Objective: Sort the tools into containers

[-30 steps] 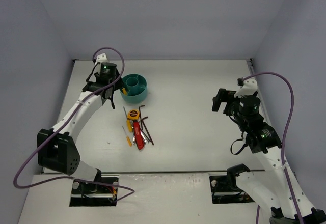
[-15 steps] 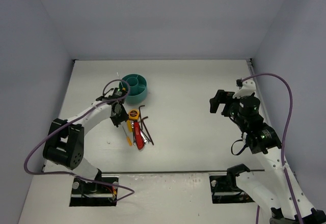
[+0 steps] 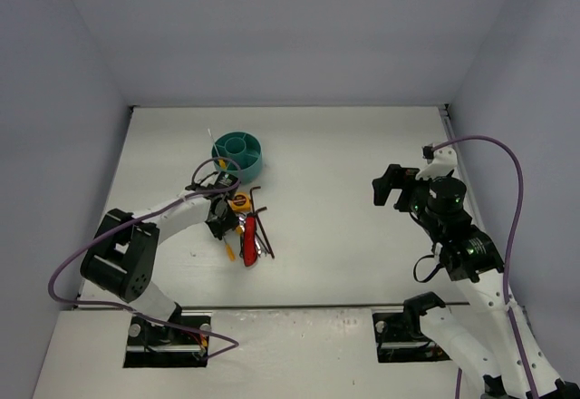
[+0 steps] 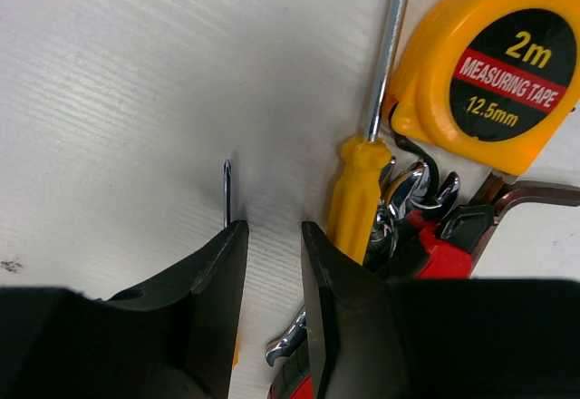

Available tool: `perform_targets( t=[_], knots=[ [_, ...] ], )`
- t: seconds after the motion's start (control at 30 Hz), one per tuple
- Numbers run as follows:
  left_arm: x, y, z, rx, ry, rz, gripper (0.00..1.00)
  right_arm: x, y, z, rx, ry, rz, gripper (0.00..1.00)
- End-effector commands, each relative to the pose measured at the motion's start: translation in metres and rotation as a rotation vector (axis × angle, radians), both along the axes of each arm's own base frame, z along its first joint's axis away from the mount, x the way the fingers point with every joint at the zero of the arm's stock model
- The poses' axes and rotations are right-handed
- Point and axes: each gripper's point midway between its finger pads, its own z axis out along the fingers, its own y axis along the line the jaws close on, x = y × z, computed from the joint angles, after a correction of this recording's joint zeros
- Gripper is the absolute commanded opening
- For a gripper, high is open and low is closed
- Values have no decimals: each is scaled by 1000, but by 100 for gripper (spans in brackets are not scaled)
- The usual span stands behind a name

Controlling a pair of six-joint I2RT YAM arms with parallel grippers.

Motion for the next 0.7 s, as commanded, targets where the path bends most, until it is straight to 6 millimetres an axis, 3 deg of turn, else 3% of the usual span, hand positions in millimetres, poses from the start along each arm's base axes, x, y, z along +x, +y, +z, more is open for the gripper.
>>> perform_targets(
  t=[0.0,0.2,0.3,0.67],
  knots=[
    [-6,13,7,48,-7,12,27,3,6,10,24,-42,18,100],
    [10,23,54,121,-76,-29,30,3,8,8,23,-32,27,100],
    [5,26,59,120,-78,-3,31,3,8,9,25,-36,26,100],
    [-30,31,22,83,23,107,31,2,8,5,29,-29,27,100]
  ],
)
